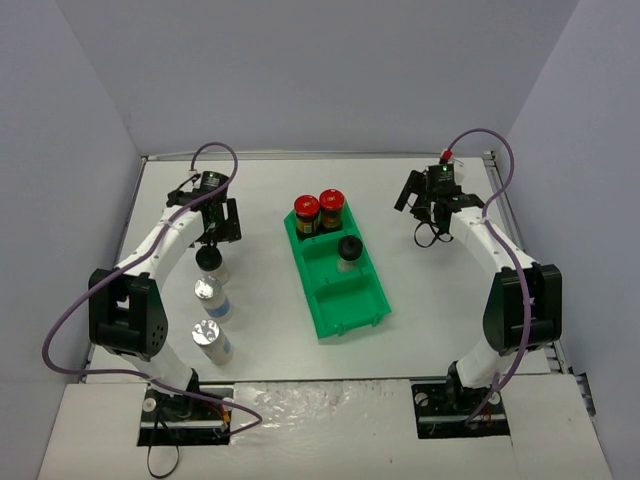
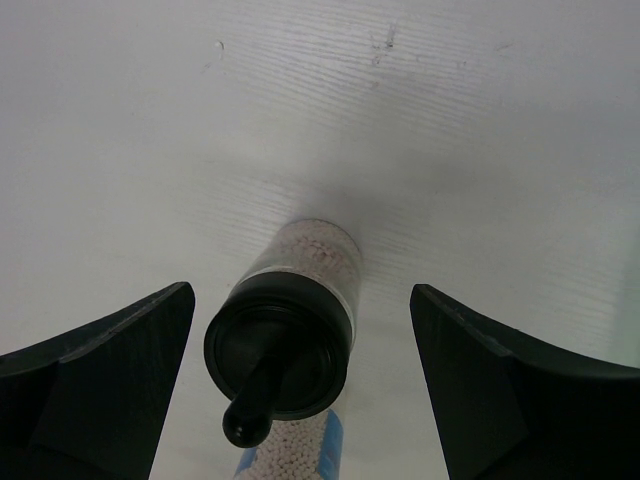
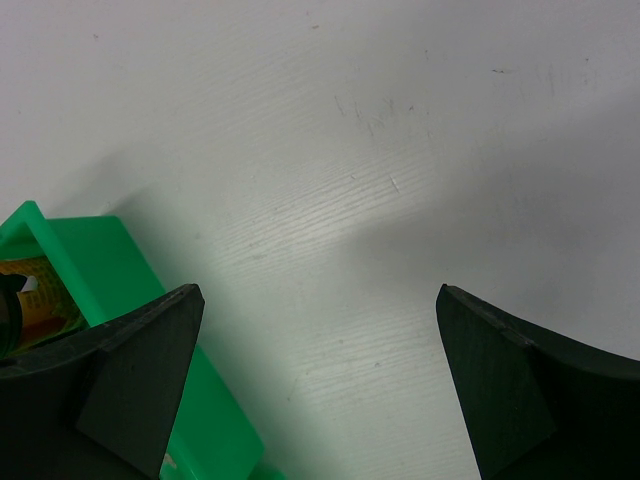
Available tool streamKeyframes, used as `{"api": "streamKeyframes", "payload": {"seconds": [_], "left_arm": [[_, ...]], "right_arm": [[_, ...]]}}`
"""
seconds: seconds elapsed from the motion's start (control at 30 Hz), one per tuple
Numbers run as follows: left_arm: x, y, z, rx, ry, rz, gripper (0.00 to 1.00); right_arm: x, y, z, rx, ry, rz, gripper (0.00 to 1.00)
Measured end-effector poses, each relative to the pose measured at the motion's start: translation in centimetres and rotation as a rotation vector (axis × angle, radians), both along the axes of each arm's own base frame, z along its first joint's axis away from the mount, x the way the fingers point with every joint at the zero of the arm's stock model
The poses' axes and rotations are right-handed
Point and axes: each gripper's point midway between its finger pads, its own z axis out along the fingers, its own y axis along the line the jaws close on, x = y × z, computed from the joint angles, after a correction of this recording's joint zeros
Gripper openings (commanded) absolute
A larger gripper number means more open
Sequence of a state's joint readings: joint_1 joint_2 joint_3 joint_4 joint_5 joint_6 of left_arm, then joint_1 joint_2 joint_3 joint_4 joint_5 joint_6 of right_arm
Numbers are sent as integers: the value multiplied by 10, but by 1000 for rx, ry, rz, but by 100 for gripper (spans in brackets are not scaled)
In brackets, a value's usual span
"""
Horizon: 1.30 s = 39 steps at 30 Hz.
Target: Organize the condiment bottles
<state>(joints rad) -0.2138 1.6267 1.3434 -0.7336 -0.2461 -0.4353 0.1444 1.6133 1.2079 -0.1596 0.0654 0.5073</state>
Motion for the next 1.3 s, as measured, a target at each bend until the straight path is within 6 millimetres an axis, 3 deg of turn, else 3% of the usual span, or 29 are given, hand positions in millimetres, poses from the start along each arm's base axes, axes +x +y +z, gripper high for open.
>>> {"api": "streamKeyframes", "payload": {"seconds": [0.2,0.43,1.03,1.3], "left_arm": [[-3,-6,2,-41,-12,10,87],[-18,-4,-10,-47,20,27,87],[-32,-3,-26,-54,59,50,87],[-32,-3,-24,-61,42,59,64]], "right_arm": [[0,0,-1,2,2,2,100],[0,0,-1,2,2,2,100],[0,1,-2,2,1,2,100],[0,0,-3,2,3,2,100]]}}
